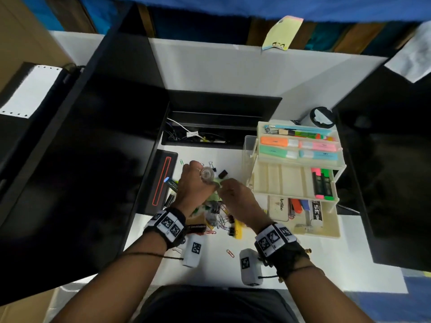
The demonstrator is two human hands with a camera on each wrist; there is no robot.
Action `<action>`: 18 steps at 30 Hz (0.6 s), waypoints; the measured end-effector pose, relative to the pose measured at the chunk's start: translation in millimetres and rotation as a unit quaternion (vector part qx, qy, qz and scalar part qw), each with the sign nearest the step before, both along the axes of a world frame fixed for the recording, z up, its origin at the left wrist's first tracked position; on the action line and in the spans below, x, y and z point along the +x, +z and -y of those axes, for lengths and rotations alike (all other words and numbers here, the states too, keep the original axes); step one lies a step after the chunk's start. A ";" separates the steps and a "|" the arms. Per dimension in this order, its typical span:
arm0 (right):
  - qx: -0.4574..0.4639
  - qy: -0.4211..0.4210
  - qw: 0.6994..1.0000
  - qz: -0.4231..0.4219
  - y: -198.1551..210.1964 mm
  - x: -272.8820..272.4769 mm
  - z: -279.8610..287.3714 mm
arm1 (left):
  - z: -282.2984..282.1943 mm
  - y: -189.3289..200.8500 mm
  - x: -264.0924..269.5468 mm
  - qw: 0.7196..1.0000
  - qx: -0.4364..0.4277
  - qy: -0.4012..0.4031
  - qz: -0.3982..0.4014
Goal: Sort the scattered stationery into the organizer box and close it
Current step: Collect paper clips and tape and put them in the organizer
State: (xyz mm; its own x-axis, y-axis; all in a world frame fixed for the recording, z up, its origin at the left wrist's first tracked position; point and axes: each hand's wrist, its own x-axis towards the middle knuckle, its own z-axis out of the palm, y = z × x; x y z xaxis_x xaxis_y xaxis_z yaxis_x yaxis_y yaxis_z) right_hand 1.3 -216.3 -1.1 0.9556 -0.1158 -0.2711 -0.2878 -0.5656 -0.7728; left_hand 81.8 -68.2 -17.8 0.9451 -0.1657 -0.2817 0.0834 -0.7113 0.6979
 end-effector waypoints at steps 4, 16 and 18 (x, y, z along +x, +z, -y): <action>0.298 -0.078 0.947 -0.088 17.7 -4.5 -3.1 | -11.1 24.0 -10.0 0.994 -0.093 -0.039 -0.033; 0.311 -0.125 0.940 -0.063 26.2 -56.7 35.1 | -75.9 20.3 2.4 0.980 -0.112 -0.093 -0.138; 0.298 -0.133 0.944 -0.048 26.2 -72.0 48.4 | -79.6 15.3 4.0 0.989 -0.051 -0.101 -0.100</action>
State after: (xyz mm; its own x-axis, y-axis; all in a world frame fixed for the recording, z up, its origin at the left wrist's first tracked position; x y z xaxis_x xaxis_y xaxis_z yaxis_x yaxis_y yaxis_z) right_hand -70.7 -264.8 25.1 0.8821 -0.1476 -0.4474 -0.4431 0.0623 -0.8943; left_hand 85.8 11.4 -2.4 0.8167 -0.3827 -0.4318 0.0899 -0.6548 0.7504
